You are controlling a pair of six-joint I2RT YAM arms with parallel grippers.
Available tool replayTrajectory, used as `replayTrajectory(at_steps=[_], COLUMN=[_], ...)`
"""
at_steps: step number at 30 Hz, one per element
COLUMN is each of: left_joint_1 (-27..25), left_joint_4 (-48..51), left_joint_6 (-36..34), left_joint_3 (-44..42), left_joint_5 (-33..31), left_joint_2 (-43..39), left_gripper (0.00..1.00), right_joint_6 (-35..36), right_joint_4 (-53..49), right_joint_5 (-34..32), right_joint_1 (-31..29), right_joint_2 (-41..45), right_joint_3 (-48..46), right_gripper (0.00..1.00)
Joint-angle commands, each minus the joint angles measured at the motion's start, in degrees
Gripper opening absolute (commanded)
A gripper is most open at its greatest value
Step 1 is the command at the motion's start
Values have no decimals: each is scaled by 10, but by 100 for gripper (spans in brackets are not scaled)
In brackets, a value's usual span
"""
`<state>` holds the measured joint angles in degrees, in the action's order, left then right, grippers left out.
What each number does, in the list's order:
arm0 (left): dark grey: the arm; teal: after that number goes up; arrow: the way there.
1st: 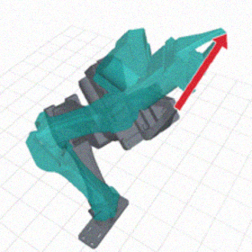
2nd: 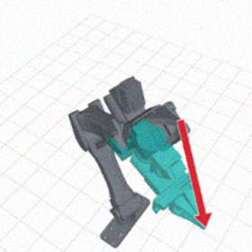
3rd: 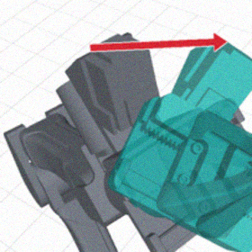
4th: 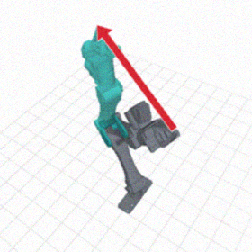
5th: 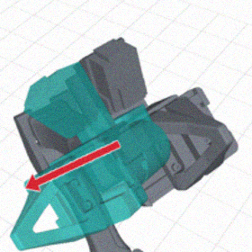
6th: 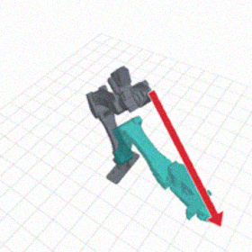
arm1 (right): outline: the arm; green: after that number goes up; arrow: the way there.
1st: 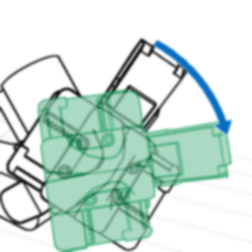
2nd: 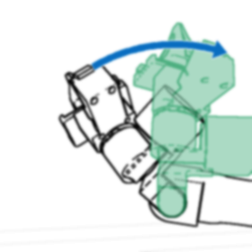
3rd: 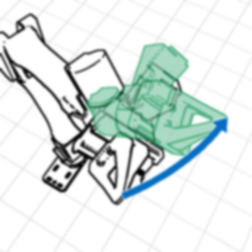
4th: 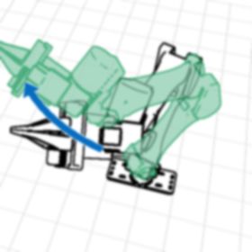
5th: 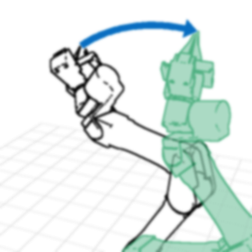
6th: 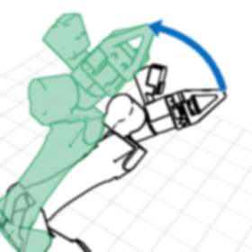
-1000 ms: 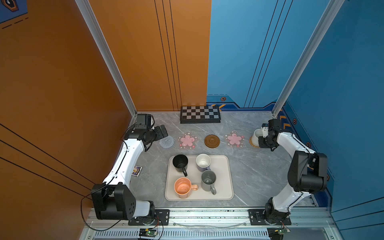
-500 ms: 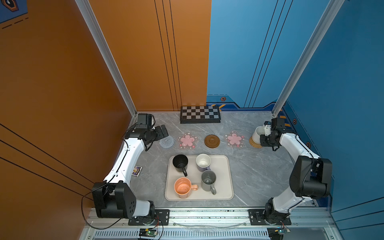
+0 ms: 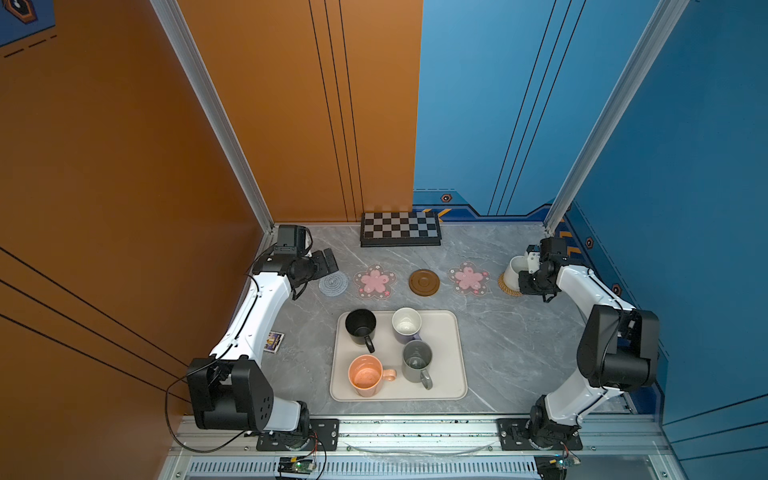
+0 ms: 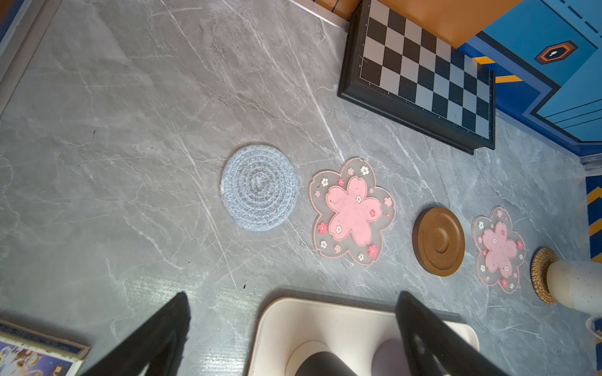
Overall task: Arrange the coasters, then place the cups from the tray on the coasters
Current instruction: 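Lower the white speckled mug onto the rattan coaster with the right gripper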
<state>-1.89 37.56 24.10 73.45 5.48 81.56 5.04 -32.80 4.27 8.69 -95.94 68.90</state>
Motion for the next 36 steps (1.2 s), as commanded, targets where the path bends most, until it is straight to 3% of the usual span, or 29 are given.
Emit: replayTrajectory(at_steps=[1,13,23,36], left_joint_1=[-4,-9,-13,-15], left_joint_4=[8,8,8,8], left_joint_6=[8,8,10,12], left_joint_3=[18,17,18,19], left_joint_5=[4,5,2,2], left_joint_2=[8,14,18,18], left_gripper=[99,99,98,98], right_joint_6=[-8,-2,-10,-13], right_joint_4=[50,53,54,41], right_joint_5=[-14,-26,5,1], right_joint_1=[5,7,12,12], right_joint_2=[10,-6,-20,36], right_joint_3=[8,11,5,5], right_gripper=[0,0,0,0])
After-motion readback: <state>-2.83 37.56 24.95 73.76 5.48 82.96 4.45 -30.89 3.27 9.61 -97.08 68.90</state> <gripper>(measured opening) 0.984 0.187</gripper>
